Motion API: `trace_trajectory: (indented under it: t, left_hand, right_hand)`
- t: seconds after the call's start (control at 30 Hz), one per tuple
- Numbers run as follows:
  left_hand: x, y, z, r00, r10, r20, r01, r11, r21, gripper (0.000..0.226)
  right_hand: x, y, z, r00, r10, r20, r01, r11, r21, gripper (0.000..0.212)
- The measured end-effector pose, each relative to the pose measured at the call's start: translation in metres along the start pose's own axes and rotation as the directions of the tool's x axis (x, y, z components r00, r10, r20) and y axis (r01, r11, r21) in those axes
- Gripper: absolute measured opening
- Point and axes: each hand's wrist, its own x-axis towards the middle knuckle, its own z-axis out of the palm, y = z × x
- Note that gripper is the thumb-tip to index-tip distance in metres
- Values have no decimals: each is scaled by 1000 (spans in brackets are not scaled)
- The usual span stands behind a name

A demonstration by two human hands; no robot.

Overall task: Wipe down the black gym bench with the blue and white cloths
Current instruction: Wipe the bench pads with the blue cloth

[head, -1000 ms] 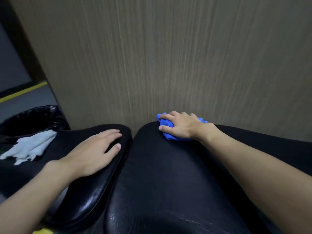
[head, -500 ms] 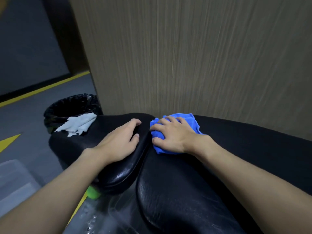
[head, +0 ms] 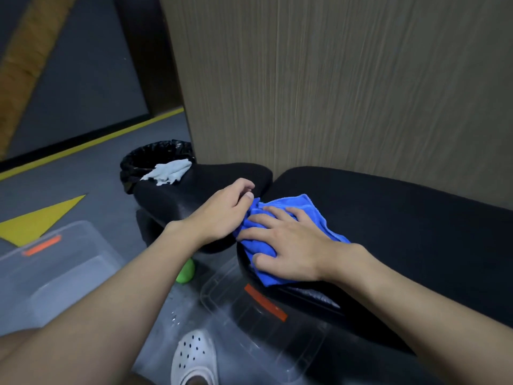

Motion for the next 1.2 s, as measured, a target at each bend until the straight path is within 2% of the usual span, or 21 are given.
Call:
trace_trajectory:
  t: [0.17,0.33,0.43,0.57,0.67,0.83,0.97,1.07,1.13,1.2]
  left_hand:
    - [-26,32,14,996,76,54,-78,996,33,32]
    - [-39,68,43,978,161,128,-168,985,44,34]
    - [-45,92,63,967,161,199,-185,977,108,39]
    - [-52,135,95,953,112,281,-189,946,263,53]
    - [-51,169,119,934,88,345,-209,921,330,56]
    - [-44,231,168,895,164,416,-306,902,304,57]
    - [-39,283,212,861,237,450,-388,878,280,57]
    - [-38,321,242,835,286,471,-439,862,255,54]
    - [-37,344,258,816,338,469,-478,851,218,50]
    - [-37,361,273,808,396,436,-506,846,169,45]
  right_hand:
    - [-60,-4,-2,1000,-7,-10,7,1000,-31,69]
    - [-114,18,-9,986,168,-13,-168,986,0,75]
    - [-149,37,-15,957,290,-13,-290,957,28,72]
    - [-202,66,-26,902,427,-61,-426,904,35,63]
    - [-243,99,-29,845,528,-83,-526,849,47,58]
    - [-313,146,-33,749,648,-135,-649,760,49,61]
    - [-367,173,-39,670,731,-125,-728,681,81,77]
    - [-398,190,-46,623,768,-150,-765,638,88,66]
    - [-411,198,-47,606,765,-218,-753,640,151,58]
    - [-419,204,-49,576,770,-275,-736,635,237,58]
